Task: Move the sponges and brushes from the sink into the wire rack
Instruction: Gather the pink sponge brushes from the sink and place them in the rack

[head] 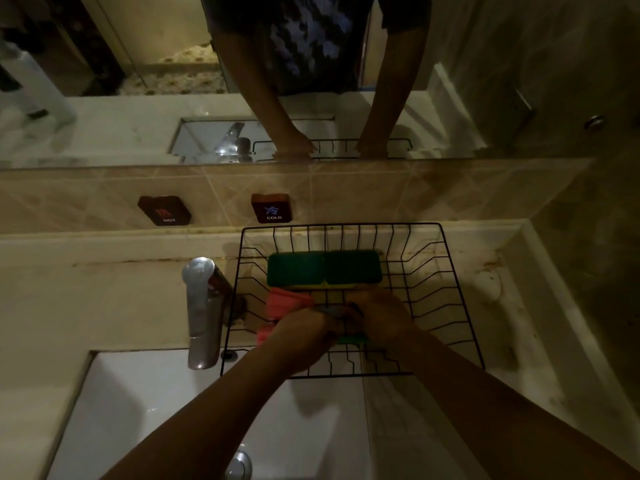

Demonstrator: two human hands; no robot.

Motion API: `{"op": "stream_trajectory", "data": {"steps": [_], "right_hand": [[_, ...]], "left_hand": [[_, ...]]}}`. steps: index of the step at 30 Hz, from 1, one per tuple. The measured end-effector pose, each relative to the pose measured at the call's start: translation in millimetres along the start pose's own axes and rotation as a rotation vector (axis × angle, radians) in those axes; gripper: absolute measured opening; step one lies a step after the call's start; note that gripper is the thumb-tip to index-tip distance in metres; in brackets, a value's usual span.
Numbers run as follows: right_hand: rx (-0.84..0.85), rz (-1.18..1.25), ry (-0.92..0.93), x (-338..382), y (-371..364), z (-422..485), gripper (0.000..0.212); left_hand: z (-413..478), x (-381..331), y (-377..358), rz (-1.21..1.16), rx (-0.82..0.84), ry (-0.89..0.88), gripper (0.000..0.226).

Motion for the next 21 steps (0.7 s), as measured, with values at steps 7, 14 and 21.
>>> {"op": "stream_trajectory", "data": {"steps": [7,14,21], "right_hand": [[0.014,-0.012,-0.001,2.0,0.3,0.7,0.016],[0.008,-0.046,0.005,2.1,-1.1,0.9,0.015],[0.002,-0.081,0.000,0.8,-2.5,2.3,0.014]], "left_hand": [[0.0,4.1,-3.1,-0.030,-0.012,0.009,0.015],[0.0,4.6,-4.9,-0.027,0.021,0.024,0.015],[0.3,5.3,-7.1,-0.030,0.048,0.031,0.019]]}}
Point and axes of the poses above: each hand's wrist, its own z-axis towards the middle knuckle, its own y-axis out of the back of the hand, x = y × z, the point moved 6 cm from there along z, towards the middle knuckle, and after that the axes turned 11 degrees about -x, right-handed, at the moved point
